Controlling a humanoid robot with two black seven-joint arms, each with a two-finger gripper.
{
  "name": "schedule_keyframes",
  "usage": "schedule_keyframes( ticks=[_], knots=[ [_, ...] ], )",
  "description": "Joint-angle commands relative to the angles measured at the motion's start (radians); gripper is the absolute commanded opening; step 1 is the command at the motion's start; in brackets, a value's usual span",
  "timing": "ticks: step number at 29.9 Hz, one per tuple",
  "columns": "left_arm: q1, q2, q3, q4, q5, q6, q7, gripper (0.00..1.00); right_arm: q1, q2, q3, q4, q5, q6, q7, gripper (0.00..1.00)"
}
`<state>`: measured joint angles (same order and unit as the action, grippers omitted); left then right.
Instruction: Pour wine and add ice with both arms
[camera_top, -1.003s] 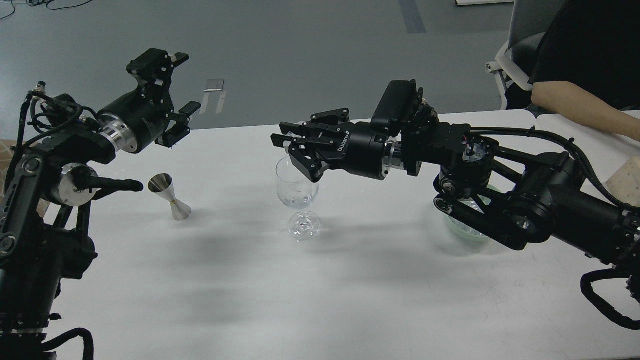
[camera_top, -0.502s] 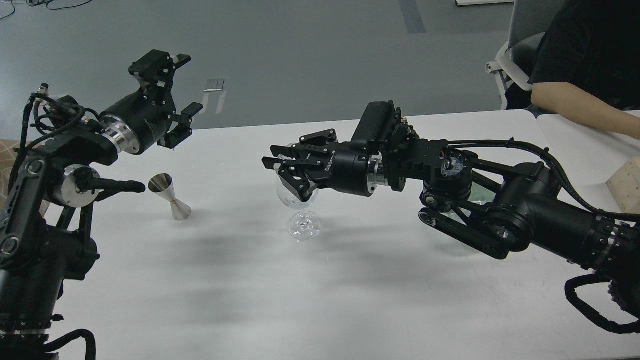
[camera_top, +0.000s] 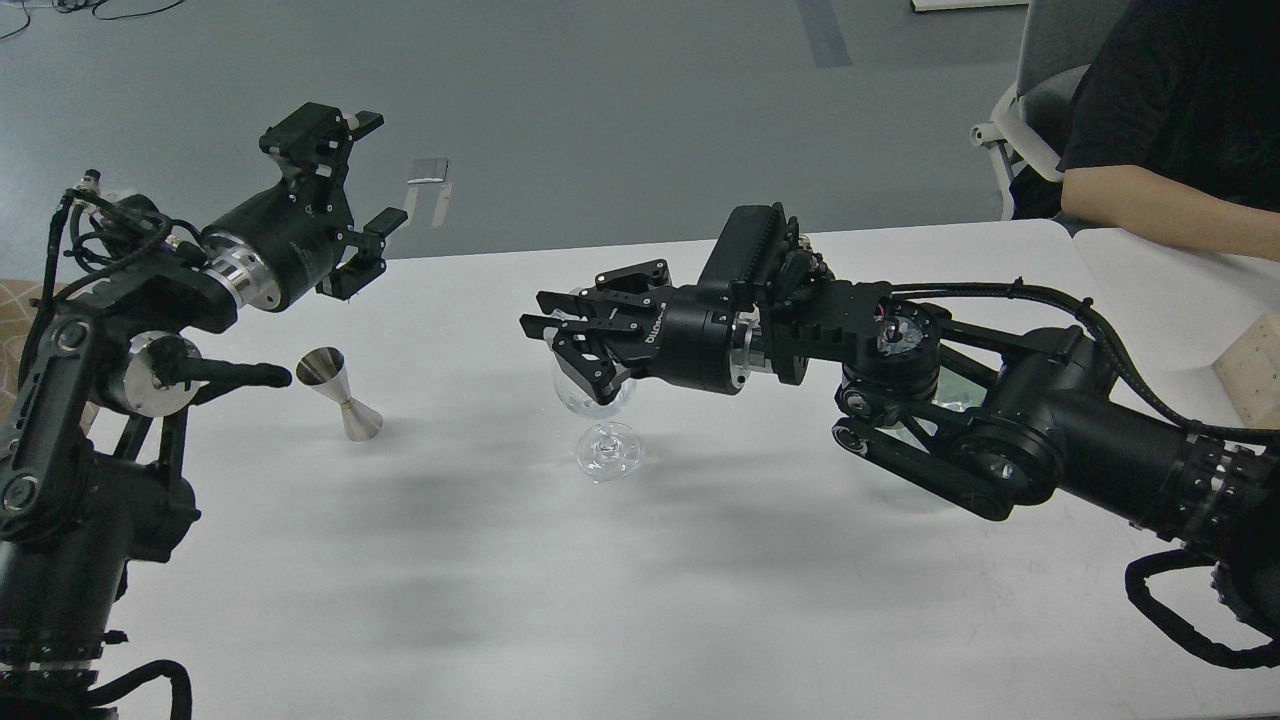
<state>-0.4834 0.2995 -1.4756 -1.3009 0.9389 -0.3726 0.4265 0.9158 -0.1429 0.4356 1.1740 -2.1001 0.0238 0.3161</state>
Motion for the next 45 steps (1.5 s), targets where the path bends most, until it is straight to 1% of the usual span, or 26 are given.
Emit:
schedule_keyframes(
  ticks=[1, 8, 15, 18, 20, 22, 23, 24, 25, 26, 28, 32, 36, 39, 40, 42, 43, 45],
  knots=[
    [0.000, 0.000, 0.000, 0.000, 0.000, 0.000, 0.000, 0.98, -0.002, 0.000, 0.003, -0.001, 0.000, -0.001, 0.000, 0.32],
    [-0.003, 0.000, 0.000, 0.002, 0.000, 0.001, 0.000, 0.98, -0.002, 0.002, 0.005, -0.002, 0.008, -0.001, 0.000, 0.39],
    [-0.003, -0.002, 0.000, 0.002, 0.000, 0.001, 0.000, 0.98, 0.000, 0.002, 0.006, 0.001, 0.011, -0.001, 0.000, 0.40],
    [-0.004, 0.001, 0.000, 0.002, 0.000, 0.001, 0.000, 0.98, 0.005, 0.002, 0.011, 0.004, 0.012, -0.004, 0.000, 0.42],
    [-0.006, 0.001, 0.000, 0.002, -0.002, 0.001, 0.000, 0.98, 0.006, 0.000, 0.043, 0.006, 0.014, -0.010, 0.001, 0.55],
    [-0.006, 0.001, 0.000, 0.002, -0.002, 0.001, 0.000, 0.98, 0.006, 0.000, 0.078, 0.004, 0.015, -0.010, 0.001, 0.66],
    [-0.006, 0.001, 0.000, 0.002, -0.002, 0.001, 0.000, 0.98, 0.003, 0.000, 0.119, 0.003, 0.017, -0.008, 0.003, 0.79],
    [-0.006, 0.001, 0.000, 0.002, -0.003, 0.001, 0.000, 0.98, 0.002, 0.000, 0.138, -0.001, 0.022, -0.008, 0.004, 0.84],
    [-0.006, 0.000, 0.000, 0.003, -0.003, 0.001, 0.000, 0.98, 0.002, 0.000, 0.167, -0.002, 0.040, -0.007, 0.005, 0.94],
    [-0.006, 0.000, -0.002, 0.003, -0.005, 0.001, 0.000, 0.98, 0.005, -0.001, 0.190, -0.004, 0.075, -0.005, 0.006, 0.97],
    [-0.007, 0.000, -0.002, 0.003, -0.008, 0.001, 0.000, 0.98, 0.006, -0.009, 0.221, -0.005, 0.145, -0.002, 0.006, 1.00],
    [-0.009, -0.002, -0.005, 0.003, -0.015, 0.003, -0.003, 0.98, 0.014, -0.030, 0.282, -0.033, 0.250, -0.002, 0.008, 1.00],
    [-0.010, 0.000, -0.006, 0.011, -0.057, 0.003, -0.018, 0.98, 0.055, -0.032, 0.365, -0.115, 0.373, -0.002, 0.011, 1.00],
    [-0.018, -0.002, -0.011, 0.018, -0.121, 0.004, -0.032, 0.98, 0.099, -0.032, 0.420, -0.198, 0.535, -0.002, 0.011, 1.00],
    [-0.024, -0.002, -0.012, 0.020, -0.136, 0.017, -0.035, 0.98, 0.124, -0.030, 0.425, -0.235, 0.604, -0.002, 0.009, 1.00],
    [-0.026, -0.002, -0.011, 0.023, -0.144, 0.050, -0.035, 0.98, 0.149, -0.029, 0.423, -0.281, 0.672, -0.002, 0.009, 1.00],
    [-0.029, -0.002, -0.012, 0.028, -0.152, 0.091, -0.037, 0.98, 0.172, -0.026, 0.422, -0.327, 0.731, -0.001, 0.009, 1.00],
    [-0.036, -0.007, -0.008, 0.029, -0.182, 0.147, -0.051, 0.98, 0.199, -0.014, 0.422, -0.394, 0.803, -0.002, 0.011, 1.00]
  ],
)
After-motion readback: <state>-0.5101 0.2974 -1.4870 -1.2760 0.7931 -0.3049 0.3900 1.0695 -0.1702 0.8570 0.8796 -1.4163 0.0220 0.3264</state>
